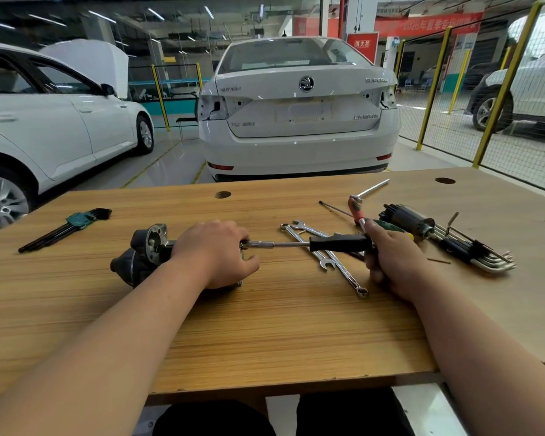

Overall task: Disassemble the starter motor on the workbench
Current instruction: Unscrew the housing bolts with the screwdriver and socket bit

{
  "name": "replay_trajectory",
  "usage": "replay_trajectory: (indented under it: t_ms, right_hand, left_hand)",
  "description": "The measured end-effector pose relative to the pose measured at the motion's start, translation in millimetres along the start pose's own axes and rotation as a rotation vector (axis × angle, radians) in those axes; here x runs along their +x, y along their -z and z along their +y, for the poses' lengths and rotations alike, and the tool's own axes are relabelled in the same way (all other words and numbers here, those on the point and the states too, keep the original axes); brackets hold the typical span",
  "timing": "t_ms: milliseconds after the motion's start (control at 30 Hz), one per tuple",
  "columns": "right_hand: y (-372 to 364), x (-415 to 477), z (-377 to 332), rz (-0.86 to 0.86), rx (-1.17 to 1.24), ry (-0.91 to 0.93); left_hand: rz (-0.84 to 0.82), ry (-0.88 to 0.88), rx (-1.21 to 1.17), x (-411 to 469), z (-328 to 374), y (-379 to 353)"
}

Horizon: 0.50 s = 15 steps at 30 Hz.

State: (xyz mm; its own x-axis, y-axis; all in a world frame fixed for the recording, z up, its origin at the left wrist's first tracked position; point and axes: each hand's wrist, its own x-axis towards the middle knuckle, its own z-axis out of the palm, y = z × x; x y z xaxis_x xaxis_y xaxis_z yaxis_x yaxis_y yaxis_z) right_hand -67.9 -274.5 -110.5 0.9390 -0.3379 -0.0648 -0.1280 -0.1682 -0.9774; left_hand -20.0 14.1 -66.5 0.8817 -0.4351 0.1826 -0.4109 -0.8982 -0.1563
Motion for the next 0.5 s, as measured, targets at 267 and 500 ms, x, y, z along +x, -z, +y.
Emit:
replay_trajectory:
  t_ms: [267, 500]
  right_hand:
    - [2.4, -4.9, 2.2, -0.11, 0.114, 0.126]
    - [4.5, -2.9, 4.0, -0.169, 0.125, 0.14]
  left_hand:
    - [0.023, -0.004, -0.023, -1.2, -1.6, -1.3]
    - [-0.014, -0.015, -0.013, 0.5, -2.6, -1.4]
